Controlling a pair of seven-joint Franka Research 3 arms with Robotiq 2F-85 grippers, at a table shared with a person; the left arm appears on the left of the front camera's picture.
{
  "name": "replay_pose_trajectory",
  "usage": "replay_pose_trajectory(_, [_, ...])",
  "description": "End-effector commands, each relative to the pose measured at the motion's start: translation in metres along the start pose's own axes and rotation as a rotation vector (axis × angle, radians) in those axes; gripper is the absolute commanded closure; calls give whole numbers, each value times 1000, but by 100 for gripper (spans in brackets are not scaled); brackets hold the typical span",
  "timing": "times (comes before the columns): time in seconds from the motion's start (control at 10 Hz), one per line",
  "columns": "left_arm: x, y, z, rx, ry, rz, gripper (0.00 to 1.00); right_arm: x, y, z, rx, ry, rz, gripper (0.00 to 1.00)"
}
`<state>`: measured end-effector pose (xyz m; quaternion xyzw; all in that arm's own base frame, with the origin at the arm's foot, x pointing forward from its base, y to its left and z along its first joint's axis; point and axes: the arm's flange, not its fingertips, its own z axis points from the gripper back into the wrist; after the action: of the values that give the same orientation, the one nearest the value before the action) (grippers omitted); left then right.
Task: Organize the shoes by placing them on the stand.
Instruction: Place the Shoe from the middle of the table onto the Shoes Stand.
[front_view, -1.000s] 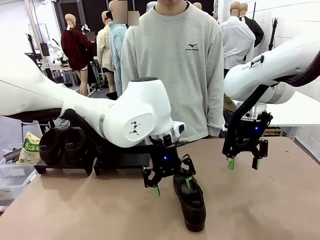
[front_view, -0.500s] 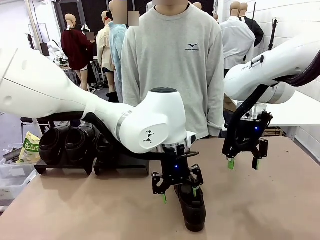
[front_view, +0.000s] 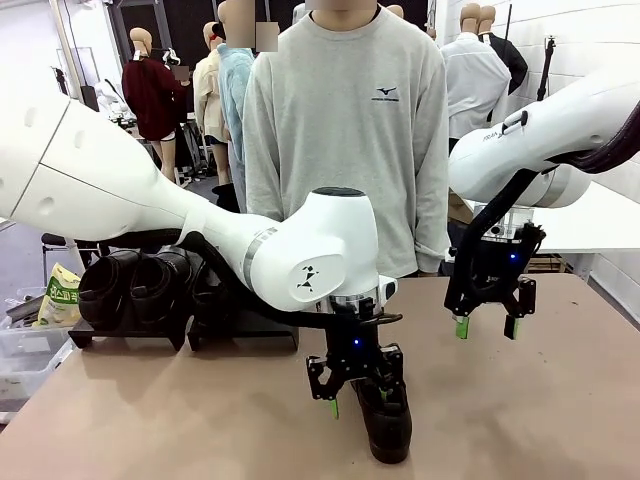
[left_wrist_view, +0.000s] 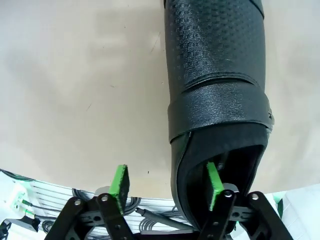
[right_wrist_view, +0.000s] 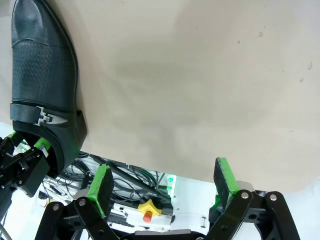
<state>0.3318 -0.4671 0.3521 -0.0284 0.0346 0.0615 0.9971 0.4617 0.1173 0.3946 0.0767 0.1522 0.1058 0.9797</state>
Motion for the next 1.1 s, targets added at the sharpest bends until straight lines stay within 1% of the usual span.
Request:
replay_pose_trajectory(0.0, [2,-2,3,3,23,-4,80,0,-1,1,-18,0,6,0])
replay_pose_trajectory(0.1, [3,-1,2,3,33,-4,100,0,-1,1,-18,0,6,0])
replay_pose_trajectory(0.4, [3,-3,2,-5,58,-14,100,0,-1,1,-18,0,6,0])
replay_pose_trajectory(0.7, [4,-2,0,29,92,-25,100,0,-1,1,-18,0,6,0])
replay_pose_trajectory(1.0, [4,-1,1,19,108,-50,100,0,-1,1,-18,0,6,0])
